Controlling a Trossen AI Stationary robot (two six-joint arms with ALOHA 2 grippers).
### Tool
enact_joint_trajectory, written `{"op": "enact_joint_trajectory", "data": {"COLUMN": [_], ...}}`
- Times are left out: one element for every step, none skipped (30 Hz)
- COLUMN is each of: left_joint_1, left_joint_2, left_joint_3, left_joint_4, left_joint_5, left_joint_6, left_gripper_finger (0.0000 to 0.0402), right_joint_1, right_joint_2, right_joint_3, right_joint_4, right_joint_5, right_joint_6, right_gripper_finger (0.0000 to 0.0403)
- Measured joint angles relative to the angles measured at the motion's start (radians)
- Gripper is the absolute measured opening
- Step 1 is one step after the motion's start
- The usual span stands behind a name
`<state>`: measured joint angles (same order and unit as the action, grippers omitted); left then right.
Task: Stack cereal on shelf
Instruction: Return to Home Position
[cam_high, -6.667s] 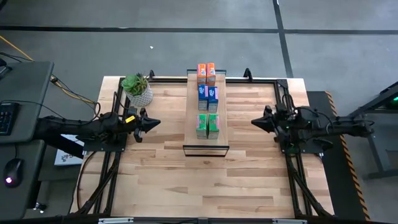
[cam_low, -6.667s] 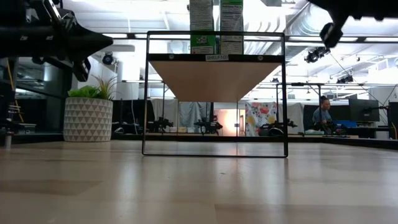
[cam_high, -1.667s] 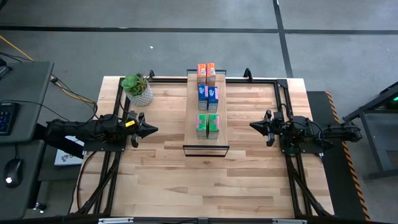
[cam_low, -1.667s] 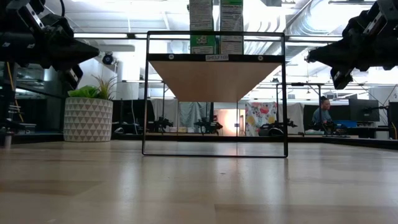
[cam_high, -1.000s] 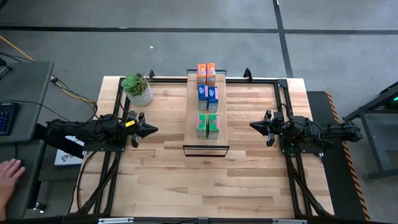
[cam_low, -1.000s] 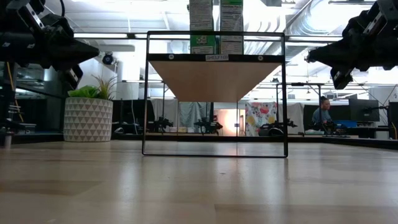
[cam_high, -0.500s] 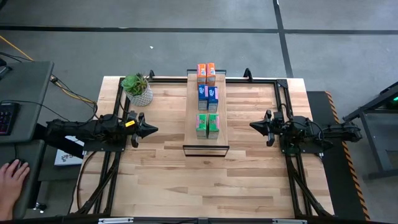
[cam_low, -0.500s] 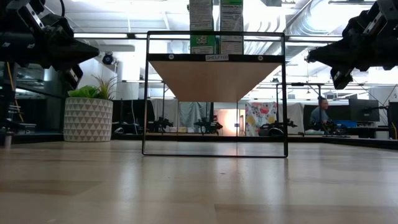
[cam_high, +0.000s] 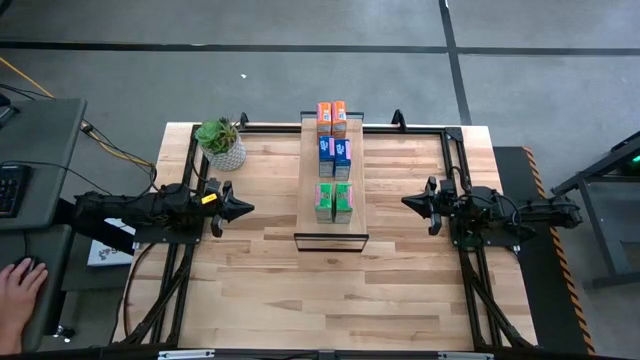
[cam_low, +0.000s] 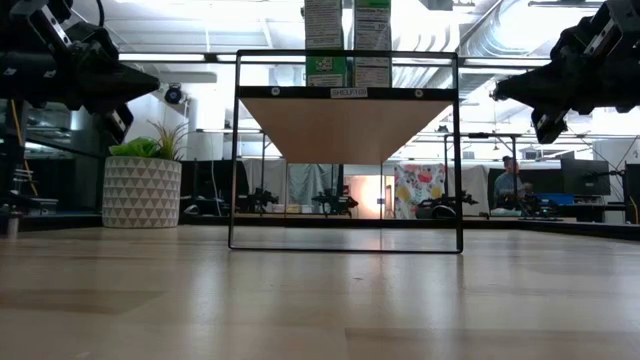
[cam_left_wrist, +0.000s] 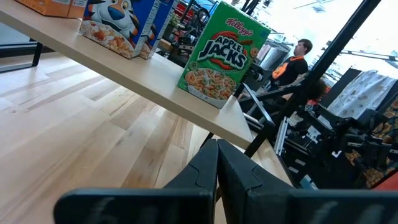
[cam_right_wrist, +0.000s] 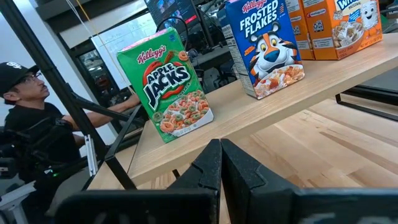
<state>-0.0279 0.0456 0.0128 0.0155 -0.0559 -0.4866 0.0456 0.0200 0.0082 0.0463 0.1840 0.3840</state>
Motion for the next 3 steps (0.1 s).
{"op": "enact_joint_trajectory", "data": {"left_joint_1": [0.000, 0.000, 0.000], "left_joint_2": [0.000, 0.000, 0.000], "left_joint_3": [0.000, 0.000, 0.000], "left_joint_4": [0.000, 0.000, 0.000], "left_joint_5": [0.000, 0.000, 0.000], "left_joint_6": [0.000, 0.000, 0.000], "left_gripper_finger": [0.0001, 0.0001, 0.0001], "right_joint_1": [0.000, 0.000, 0.000], "right_joint_2": [0.000, 0.000, 0.000], "right_joint_3": [0.000, 0.000, 0.000], "right_joint_4": [0.000, 0.000, 0.000], "right_joint_5": [0.000, 0.000, 0.000], "right_joint_6": [0.000, 0.000, 0.000], "right_gripper_finger": [0.0000, 0.0000, 0.0000]}}
